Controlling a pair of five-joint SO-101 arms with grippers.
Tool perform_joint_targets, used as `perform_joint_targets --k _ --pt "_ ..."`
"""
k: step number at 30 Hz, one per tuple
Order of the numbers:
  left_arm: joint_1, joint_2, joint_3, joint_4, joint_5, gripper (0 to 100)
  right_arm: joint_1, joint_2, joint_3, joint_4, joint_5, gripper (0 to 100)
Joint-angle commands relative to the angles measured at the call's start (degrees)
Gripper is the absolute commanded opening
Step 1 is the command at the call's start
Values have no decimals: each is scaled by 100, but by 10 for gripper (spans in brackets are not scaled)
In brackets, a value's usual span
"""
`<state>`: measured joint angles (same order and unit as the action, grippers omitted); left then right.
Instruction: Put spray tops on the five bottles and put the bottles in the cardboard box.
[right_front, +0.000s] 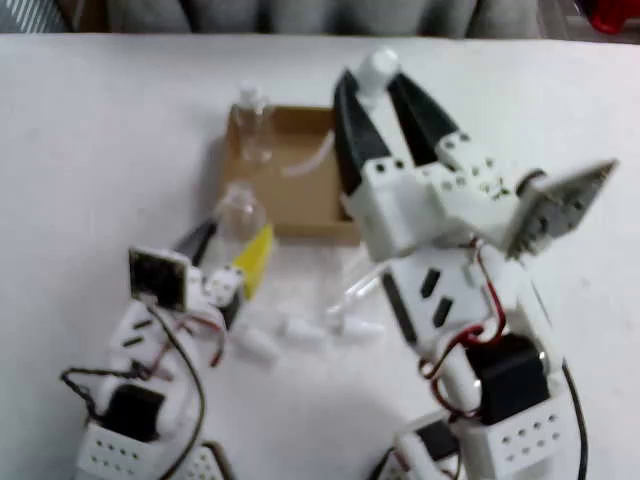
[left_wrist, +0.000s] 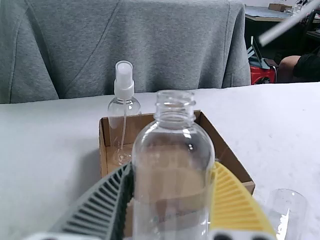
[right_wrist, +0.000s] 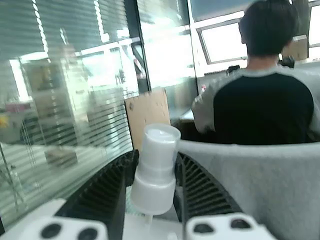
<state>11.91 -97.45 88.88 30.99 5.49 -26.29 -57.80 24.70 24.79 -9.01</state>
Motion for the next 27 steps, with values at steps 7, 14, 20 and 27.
perform_joint_targets --k 7,14,20,27 --pt "31 -101 -26 -141 -440 24 -259 1077 -35 -1393 -26 16" --pt "13 -101 176 -193 -484 24 -259 1297 0 -1112 -26 16" --pt "13 -101 193 -193 -492 24 -418 1297 -35 -567 -26 16" --pt "4 -101 554 -756 -492 24 -418 1191 88 -321 -26 16"
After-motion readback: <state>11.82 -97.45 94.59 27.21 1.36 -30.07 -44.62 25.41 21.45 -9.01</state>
